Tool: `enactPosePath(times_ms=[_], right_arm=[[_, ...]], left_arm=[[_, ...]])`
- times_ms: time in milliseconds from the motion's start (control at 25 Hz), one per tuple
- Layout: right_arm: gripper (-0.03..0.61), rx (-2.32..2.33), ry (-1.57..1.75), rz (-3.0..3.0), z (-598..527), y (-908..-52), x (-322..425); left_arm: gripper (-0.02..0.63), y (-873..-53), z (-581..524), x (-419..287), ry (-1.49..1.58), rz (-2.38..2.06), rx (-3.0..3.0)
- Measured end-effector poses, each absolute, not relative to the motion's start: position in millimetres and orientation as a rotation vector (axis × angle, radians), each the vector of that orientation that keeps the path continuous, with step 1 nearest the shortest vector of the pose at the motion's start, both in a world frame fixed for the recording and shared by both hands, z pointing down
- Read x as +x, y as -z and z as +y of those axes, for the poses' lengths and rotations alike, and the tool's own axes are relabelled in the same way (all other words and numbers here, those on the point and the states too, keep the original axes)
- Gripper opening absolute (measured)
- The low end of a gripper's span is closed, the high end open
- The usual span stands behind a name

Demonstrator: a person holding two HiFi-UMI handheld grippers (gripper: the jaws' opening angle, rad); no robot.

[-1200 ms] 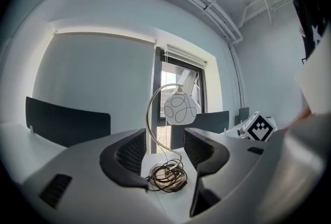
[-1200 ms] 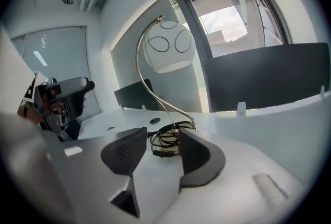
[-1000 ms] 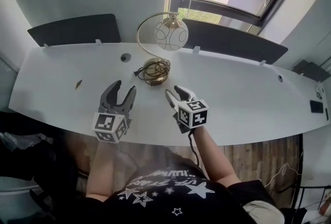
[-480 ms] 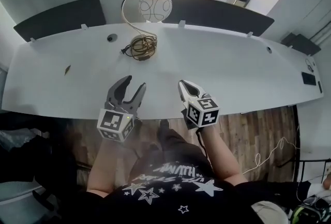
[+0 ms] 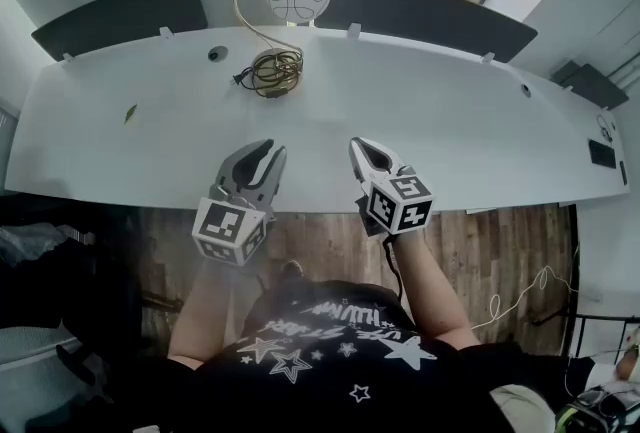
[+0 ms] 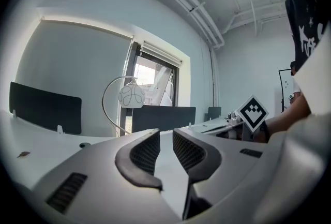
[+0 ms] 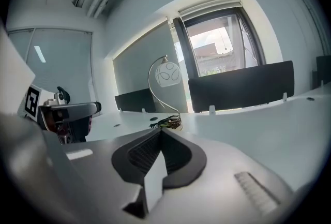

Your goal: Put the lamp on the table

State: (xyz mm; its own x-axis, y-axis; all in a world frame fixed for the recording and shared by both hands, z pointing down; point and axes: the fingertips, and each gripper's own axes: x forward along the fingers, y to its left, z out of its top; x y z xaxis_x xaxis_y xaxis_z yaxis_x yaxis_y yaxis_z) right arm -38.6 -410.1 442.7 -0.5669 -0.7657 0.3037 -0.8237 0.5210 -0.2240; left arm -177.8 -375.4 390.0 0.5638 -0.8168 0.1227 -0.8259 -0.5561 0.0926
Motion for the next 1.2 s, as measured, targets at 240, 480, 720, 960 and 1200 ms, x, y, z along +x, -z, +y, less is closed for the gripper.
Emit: enactPosePath(times_ms=[240, 480, 720, 960, 1200], right_arm=[[0.002, 1.343, -0.484, -2.618, -385.8, -431.1, 0.6], [0.002, 1.356, -0.503, -2.640, -352.9, -427.4, 51.5], [0.000, 1.316, -0.540, -2.668, -319.4, -428.7, 85.7], [0.000, 1.299, -0.465, -2.650, -276.8, -428.1, 124.7], [0.000, 1.287, -0.460, -2.661, -230.2, -427.7, 163.2]], left_arm=[[0.024, -388.3, -352.8, -128.8, -0.134, -1.407, 2.658], [0.010, -384.9, -318.6, -74.7, -0.176, -1.413, 2.685], [0.008, -386.2, -286.0, -39.2, -0.186, -1.416, 2.669], [0.006, -394.5, -246.7, -3.8, -0.201, -1.442, 2.652], [0.006, -391.7, -205.3, 28.9, -0.188, -1.484, 2.648]])
